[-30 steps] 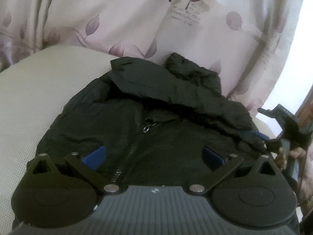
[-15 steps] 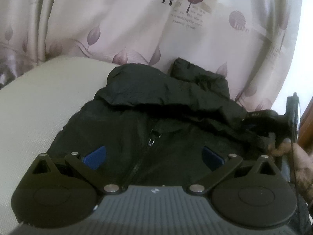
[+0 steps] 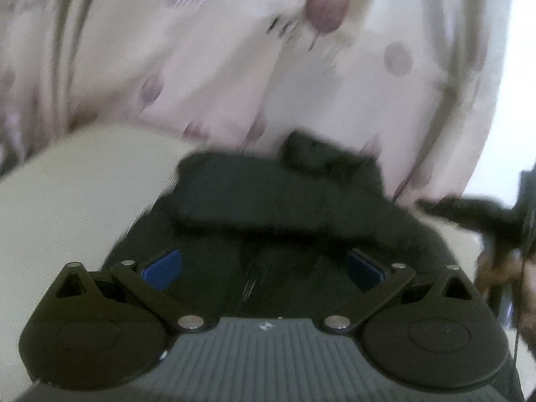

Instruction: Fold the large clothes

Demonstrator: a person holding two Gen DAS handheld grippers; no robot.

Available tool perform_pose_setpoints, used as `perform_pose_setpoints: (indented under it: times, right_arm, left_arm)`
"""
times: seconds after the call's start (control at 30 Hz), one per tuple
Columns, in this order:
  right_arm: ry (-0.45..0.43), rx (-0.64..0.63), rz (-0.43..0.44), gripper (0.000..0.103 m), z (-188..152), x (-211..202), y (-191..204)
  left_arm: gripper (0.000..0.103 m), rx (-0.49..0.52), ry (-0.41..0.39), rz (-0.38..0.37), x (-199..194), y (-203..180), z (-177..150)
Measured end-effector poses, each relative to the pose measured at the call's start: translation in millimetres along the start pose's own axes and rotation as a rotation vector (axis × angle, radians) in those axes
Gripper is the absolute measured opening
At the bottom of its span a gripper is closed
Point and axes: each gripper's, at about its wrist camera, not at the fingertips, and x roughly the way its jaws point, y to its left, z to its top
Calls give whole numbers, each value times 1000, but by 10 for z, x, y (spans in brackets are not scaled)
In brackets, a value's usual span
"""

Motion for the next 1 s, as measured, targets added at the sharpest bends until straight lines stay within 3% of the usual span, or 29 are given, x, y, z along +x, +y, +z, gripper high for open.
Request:
perform_pose_setpoints:
  times: [0.1, 0.17, 0.27, 0.3, 0.37, 0.4, 0.5, 0.6, 0.83, 1.0]
  right_arm:
    - [62, -89, -7, 19, -44, 169, 47]
    - [99, -116, -34, 17, -71, 293, 9]
    - [144, -160, -91, 16, -142, 388, -138]
    - [163, -156, -89, 16, -191, 433, -173]
    - [190, -136, -81, 15, -253, 469, -287]
    - [203, -130, -72, 15, -281, 478, -334]
    - [218, -99, -53, 15, -351, 504, -414]
    - [193, -109, -60, 15, -445, 545, -345]
    - [178, -132, -82, 15, -441, 515, -363]
    - [188, -145, -88, 16, -383, 747, -155]
  left_arm:
    - [100, 66, -92, 2, 292, -168, 239]
    - [90, 79, -88, -10, 610, -219, 384]
    - [74, 38, -2, -50, 1168, -212, 524]
    - [73, 30, 38, -45, 1374, -186, 534]
    - [51, 23, 110, 6, 1688, -105, 484]
    - [48, 21, 148, 46, 1836, -56, 445]
    - [46, -19, 227, 68, 2050, 98, 355]
    - [45, 33, 249, 98, 2069, 62, 333]
    - [46, 73, 196, 115, 2095, 28, 250]
    - [53, 239, 170, 232, 1993, -222, 269]
